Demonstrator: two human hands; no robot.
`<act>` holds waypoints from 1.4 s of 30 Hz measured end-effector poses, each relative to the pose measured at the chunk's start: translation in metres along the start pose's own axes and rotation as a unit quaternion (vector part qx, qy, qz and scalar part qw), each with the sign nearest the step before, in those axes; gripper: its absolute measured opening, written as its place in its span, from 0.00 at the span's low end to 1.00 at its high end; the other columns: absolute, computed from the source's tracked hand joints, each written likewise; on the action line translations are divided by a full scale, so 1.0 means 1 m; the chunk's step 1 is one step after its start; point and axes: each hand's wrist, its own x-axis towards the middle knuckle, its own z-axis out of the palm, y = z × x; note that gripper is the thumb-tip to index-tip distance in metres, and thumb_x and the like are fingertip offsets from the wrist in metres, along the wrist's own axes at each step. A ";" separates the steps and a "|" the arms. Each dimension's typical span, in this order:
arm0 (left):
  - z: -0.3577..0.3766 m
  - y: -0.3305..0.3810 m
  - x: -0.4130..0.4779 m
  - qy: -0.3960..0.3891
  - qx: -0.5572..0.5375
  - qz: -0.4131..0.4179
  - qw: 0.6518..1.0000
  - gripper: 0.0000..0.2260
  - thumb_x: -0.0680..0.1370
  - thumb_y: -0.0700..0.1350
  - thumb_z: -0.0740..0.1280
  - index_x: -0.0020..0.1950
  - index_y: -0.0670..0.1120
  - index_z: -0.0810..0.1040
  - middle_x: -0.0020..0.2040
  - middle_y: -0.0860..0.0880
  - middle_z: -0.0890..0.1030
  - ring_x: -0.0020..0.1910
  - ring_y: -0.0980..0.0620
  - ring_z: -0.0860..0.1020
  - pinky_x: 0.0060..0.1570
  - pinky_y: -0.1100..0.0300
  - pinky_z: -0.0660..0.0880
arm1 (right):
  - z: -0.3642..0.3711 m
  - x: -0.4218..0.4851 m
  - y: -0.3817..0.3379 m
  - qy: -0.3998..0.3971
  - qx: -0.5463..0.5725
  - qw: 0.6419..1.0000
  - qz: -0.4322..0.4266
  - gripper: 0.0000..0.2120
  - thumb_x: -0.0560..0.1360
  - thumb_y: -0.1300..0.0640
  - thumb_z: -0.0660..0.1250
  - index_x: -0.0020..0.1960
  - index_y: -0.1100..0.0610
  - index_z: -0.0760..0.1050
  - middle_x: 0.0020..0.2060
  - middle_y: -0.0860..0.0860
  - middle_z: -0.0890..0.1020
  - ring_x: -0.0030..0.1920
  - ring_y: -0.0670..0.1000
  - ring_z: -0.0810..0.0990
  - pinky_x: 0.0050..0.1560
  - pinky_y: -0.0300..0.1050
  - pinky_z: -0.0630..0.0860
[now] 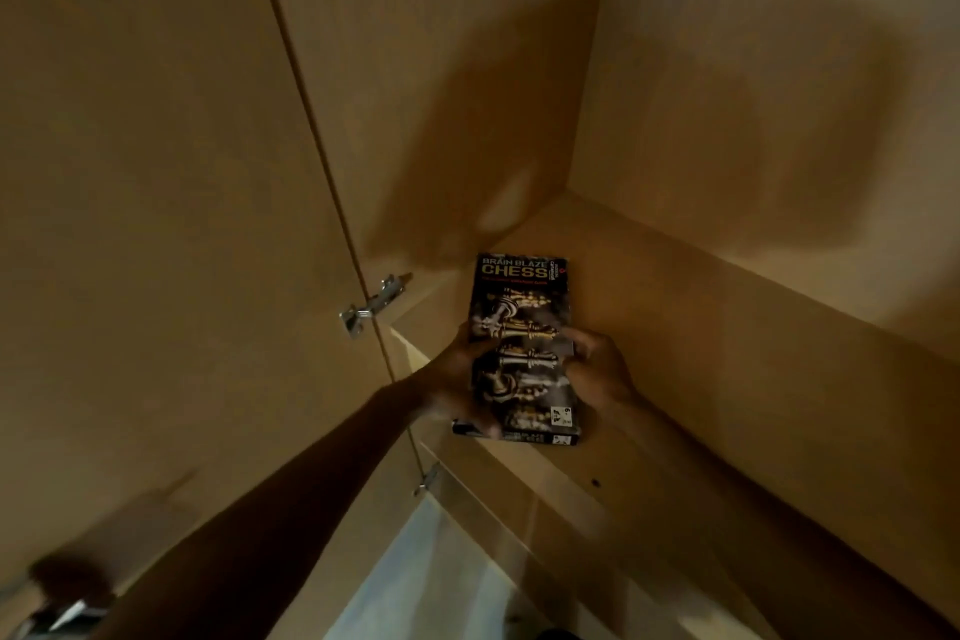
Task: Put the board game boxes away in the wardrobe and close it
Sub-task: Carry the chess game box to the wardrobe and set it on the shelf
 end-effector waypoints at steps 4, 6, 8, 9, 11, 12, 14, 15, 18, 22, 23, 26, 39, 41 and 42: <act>-0.011 0.010 0.020 -0.010 0.061 -0.023 0.998 0.52 0.56 0.43 0.83 0.76 0.47 0.62 0.70 0.57 0.65 0.72 0.52 0.64 0.63 0.74 0.67 | -0.008 0.015 0.009 -0.040 -0.006 0.998 -0.045 0.22 0.75 0.66 0.67 0.67 0.53 0.74 0.62 0.51 0.79 0.56 0.48 0.80 0.53 0.46 0.81; -0.016 0.013 0.017 0.065 0.177 -0.015 0.982 0.36 0.63 0.46 0.78 0.69 0.49 0.72 0.65 0.53 0.73 0.69 0.47 0.69 0.63 0.63 0.71 | -0.008 0.018 0.012 -0.052 -0.053 0.993 -0.087 0.18 0.75 0.65 0.68 0.64 0.55 0.76 0.62 0.51 0.78 0.61 0.49 0.77 0.57 0.37 0.77; -0.018 0.007 0.014 0.174 0.338 -0.005 0.925 0.20 0.70 0.49 0.74 0.61 0.55 0.78 0.62 0.51 0.77 0.64 0.47 0.73 0.62 0.53 0.73 | -0.004 0.017 0.012 -0.076 -0.102 0.983 -0.132 0.18 0.74 0.69 0.66 0.61 0.57 0.78 0.59 0.50 0.78 0.62 0.48 0.76 0.54 0.27 0.71; -0.016 0.001 0.012 0.216 0.363 -0.010 0.906 0.15 0.73 0.48 0.72 0.60 0.55 0.79 0.59 0.50 0.78 0.61 0.46 0.75 0.58 0.51 0.75 | -0.001 0.016 0.012 -0.098 -0.128 0.975 -0.153 0.18 0.73 0.71 0.65 0.61 0.58 0.78 0.58 0.49 0.78 0.63 0.48 0.75 0.55 0.25 0.70; -0.010 -0.005 0.012 0.275 0.343 -0.034 0.898 0.16 0.75 0.40 0.68 0.62 0.53 0.80 0.59 0.48 0.79 0.58 0.45 0.76 0.52 0.51 0.77 | 0.009 0.019 0.014 -0.129 -0.197 0.949 -0.209 0.21 0.72 0.70 0.65 0.63 0.58 0.77 0.63 0.51 0.77 0.67 0.48 0.71 0.63 0.33 0.70; -0.009 -0.006 0.013 0.282 0.335 -0.048 0.898 0.20 0.75 0.36 0.67 0.65 0.51 0.78 0.62 0.46 0.79 0.59 0.44 0.76 0.52 0.51 0.77 | 0.013 0.021 0.015 -0.140 -0.230 0.935 -0.230 0.22 0.72 0.70 0.64 0.65 0.58 0.76 0.66 0.52 0.75 0.70 0.50 0.68 0.68 0.39 0.68; -0.007 -0.004 0.016 0.269 0.346 -0.084 0.895 0.31 0.72 0.32 0.65 0.73 0.51 0.70 0.71 0.45 0.72 0.67 0.43 0.72 0.57 0.51 0.77 | 0.020 0.029 0.014 -0.170 -0.265 0.922 -0.223 0.26 0.73 0.68 0.64 0.70 0.55 0.71 0.73 0.52 0.67 0.75 0.51 0.59 0.73 0.48 0.63; -0.008 -0.003 0.017 0.250 0.341 -0.105 0.900 0.35 0.71 0.31 0.64 0.76 0.51 0.64 0.75 0.45 0.66 0.71 0.42 0.68 0.61 0.51 0.76 | 0.023 0.032 0.012 -0.187 -0.265 0.923 -0.207 0.28 0.74 0.67 0.63 0.72 0.53 0.68 0.76 0.50 0.62 0.77 0.51 0.54 0.75 0.49 0.60; -0.010 -0.004 0.023 0.192 0.292 -0.153 0.924 0.39 0.73 0.33 0.64 0.80 0.50 0.52 0.81 0.47 0.52 0.78 0.44 0.55 0.71 0.50 0.68 | 0.032 0.041 0.004 -0.214 -0.249 0.928 -0.177 0.33 0.73 0.67 0.61 0.76 0.50 0.62 0.78 0.47 0.53 0.78 0.51 0.43 0.76 0.49 0.56; -0.016 -0.005 0.029 0.200 0.273 -0.159 0.928 0.39 0.73 0.33 0.62 0.80 0.52 0.52 0.81 0.49 0.50 0.79 0.43 0.53 0.69 0.45 0.69 | 0.041 0.045 -0.001 -0.218 -0.231 0.934 -0.162 0.36 0.70 0.67 0.61 0.77 0.51 0.58 0.79 0.44 0.49 0.78 0.52 0.39 0.76 0.50 0.53; -0.018 -0.005 0.029 0.201 0.268 -0.160 0.928 0.38 0.73 0.33 0.62 0.80 0.52 0.53 0.81 0.49 0.52 0.78 0.43 0.54 0.68 0.45 0.71 | 0.041 0.044 0.000 -0.220 -0.233 0.933 -0.165 0.37 0.70 0.67 0.61 0.77 0.50 0.57 0.78 0.43 0.48 0.78 0.52 0.38 0.77 0.52 0.52; -0.018 -0.006 0.028 0.232 0.221 -0.135 0.938 0.33 0.74 0.36 0.63 0.77 0.53 0.60 0.79 0.48 0.60 0.76 0.43 0.61 0.66 0.49 0.72 | 0.042 0.040 0.003 -0.202 -0.226 0.934 -0.188 0.35 0.71 0.67 0.62 0.76 0.51 0.59 0.78 0.45 0.52 0.78 0.51 0.43 0.76 0.50 0.53; 0.088 -0.067 -0.153 0.520 -0.148 -0.219 0.812 0.11 0.77 0.38 0.67 0.55 0.51 0.81 0.50 0.51 0.84 0.50 0.54 0.82 0.52 0.57 0.78 | 0.112 -0.046 0.004 -0.262 -0.008 0.950 -0.171 0.12 0.75 0.60 0.65 0.58 0.51 0.79 0.45 0.47 0.83 0.47 0.45 0.82 0.46 0.39 0.80; 0.116 -0.078 -0.203 0.555 -0.191 -0.262 0.766 0.11 0.77 0.38 0.67 0.54 0.52 0.80 0.50 0.50 0.85 0.51 0.53 0.82 0.55 0.53 0.78 | 0.142 -0.077 0.010 -0.328 -0.042 0.927 -0.177 0.12 0.76 0.60 0.65 0.57 0.50 0.80 0.43 0.47 0.83 0.46 0.45 0.82 0.46 0.37 0.79; 0.128 -0.080 -0.223 0.569 -0.205 -0.274 0.748 0.11 0.77 0.38 0.67 0.54 0.53 0.80 0.50 0.50 0.85 0.51 0.53 0.82 0.56 0.52 0.78 | 0.153 -0.089 0.014 -0.354 -0.051 0.917 -0.176 0.12 0.76 0.60 0.65 0.57 0.50 0.80 0.42 0.48 0.82 0.46 0.46 0.82 0.46 0.37 0.78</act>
